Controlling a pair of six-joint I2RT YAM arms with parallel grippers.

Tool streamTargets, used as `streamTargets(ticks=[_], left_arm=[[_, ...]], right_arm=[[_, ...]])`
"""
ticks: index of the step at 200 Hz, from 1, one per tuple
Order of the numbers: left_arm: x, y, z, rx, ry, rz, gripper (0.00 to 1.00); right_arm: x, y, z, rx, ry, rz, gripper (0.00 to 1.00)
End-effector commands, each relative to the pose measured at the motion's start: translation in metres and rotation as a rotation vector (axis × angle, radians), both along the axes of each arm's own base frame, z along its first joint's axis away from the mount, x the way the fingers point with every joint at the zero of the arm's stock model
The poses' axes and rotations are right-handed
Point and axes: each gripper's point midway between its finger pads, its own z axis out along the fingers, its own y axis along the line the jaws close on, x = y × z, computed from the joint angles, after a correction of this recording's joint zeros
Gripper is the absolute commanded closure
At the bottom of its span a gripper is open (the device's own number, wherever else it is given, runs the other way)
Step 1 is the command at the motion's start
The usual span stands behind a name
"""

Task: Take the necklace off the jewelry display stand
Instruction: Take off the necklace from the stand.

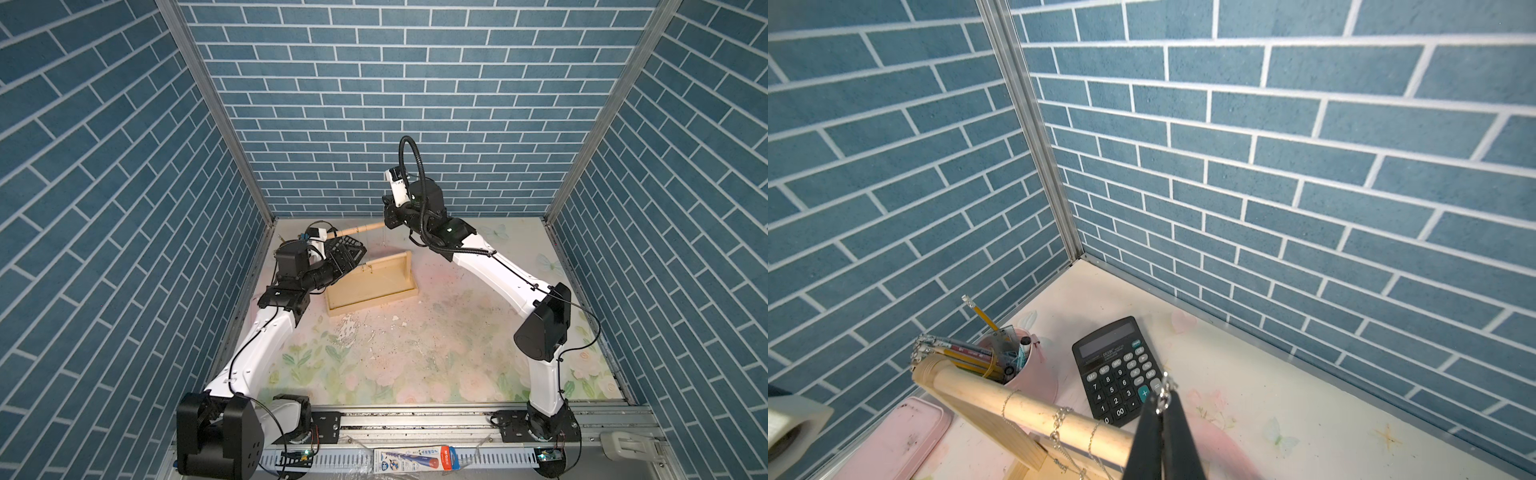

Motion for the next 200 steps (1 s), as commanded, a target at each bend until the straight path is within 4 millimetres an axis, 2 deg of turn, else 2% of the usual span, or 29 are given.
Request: streamTargets(ticks=[1,124,200], left_arm=[[-0.001,0.000,-0.001,-0.005,-0.001,-0.009,0.01],[0.000,-0.003,-0.001,-0.013,-0.002,-0.024,0.01],[-0.003,-0.022,-0.006,0.011,0.006,-0.081,0.01]], right_arm=[[0.004,-0.009,0.007,-0.034,-0.025,-0.022,1.00],[0.012,-0.054,0.015,-0.046,-0.026,-0.086,1.00],[0.004,-0.092,0.027,-0.051,-0.043,-0.124,1.00]])
